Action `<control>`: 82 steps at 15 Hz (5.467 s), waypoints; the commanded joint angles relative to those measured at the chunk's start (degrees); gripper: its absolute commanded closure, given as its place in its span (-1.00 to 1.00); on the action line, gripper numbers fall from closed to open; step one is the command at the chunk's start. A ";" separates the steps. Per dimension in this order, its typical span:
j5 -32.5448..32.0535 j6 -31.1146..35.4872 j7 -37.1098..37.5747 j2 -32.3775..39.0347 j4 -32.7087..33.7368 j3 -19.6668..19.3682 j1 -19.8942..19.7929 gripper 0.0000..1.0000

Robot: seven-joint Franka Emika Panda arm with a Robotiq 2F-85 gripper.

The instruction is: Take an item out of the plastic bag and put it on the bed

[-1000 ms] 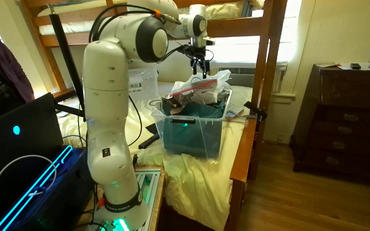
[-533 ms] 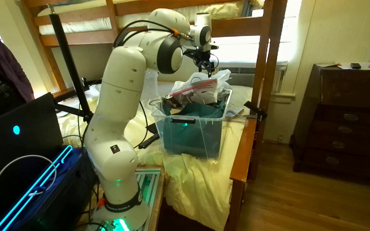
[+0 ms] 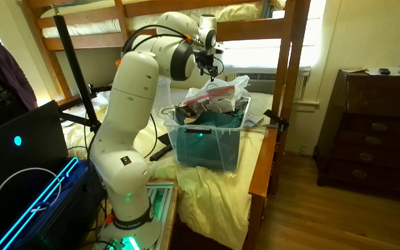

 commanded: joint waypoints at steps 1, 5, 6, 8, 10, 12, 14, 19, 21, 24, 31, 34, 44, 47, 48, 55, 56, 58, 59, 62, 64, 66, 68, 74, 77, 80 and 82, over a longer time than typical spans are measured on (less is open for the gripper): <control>-0.21 -1.26 -0.49 0.19 -0.09 -2.17 1.07 -1.00; -0.47 0.98 1.05 2.77 0.84 -4.27 1.79 -1.00; -0.63 1.11 0.91 3.31 1.10 -4.64 1.95 -1.00; 2.46 0.50 -0.91 4.15 2.38 -9.89 5.42 -1.00; 2.37 0.48 -1.05 5.28 3.33 -12.17 6.98 -1.00; 2.13 1.01 -1.96 6.78 4.84 -13.75 8.30 -1.00; 2.02 1.74 -4.77 8.96 7.95 -14.47 9.56 -1.00; 3.09 1.04 -10.78 13.62 14.24 -15.41 11.15 -1.00; 2.20 1.07 -11.40 14.98 15.06 -13.32 9.88 -1.00; 2.32 1.09 -13.36 16.94 16.75 -12.97 9.72 -1.00; 3.36 0.38 -15.75 20.39 18.99 -12.43 9.04 -1.00; 2.52 -0.21 -16.91 21.70 20.35 -12.82 9.11 -1.00; 2.16 0.25 -18.38 21.01 18.59 -13.91 9.37 -1.00; 1.30 0.64 -19.71 23.21 20.25 -14.63 9.20 -1.00; 2.02 0.98 -20.82 24.09 20.88 -14.16 8.72 -1.00; 1.94 3.57 -26.01 27.48 23.71 -14.16 8.19 -1.00; 1.94 3.22 -26.18 27.67 23.84 -14.23 8.13 -1.00; 2.21 2.76 -26.20 27.88 24.00 -14.14 7.94 -1.00; 2.33 3.13 -26.43 27.87 23.86 -14.00 7.79 -1.00; 2.64 3.51 -27.42 28.04 23.77 -13.56 7.55 -0.91; 2.83 3.59 -28.22 28.24 23.75 -13.27 7.43 -0.85; 2.63 4.13 -29.75 28.71 23.72 -13.16 7.40 -0.72; 2.53 4.53 -31.31 29.27 24.00 -13.08 7.48 -0.75; 2.65 4.69 -35.03 30.55 25.22 -12.67 7.62 -0.62; 2.66 5.07 -36.51 31.24 26.13 -12.55 7.75 -0.31; 2.76 5.40 -37.69 31.79 26.93 -12.47 7.80 -0.31; 3.07 5.61 -38.01 31.82 27.16 -12.15 7.66 -0.17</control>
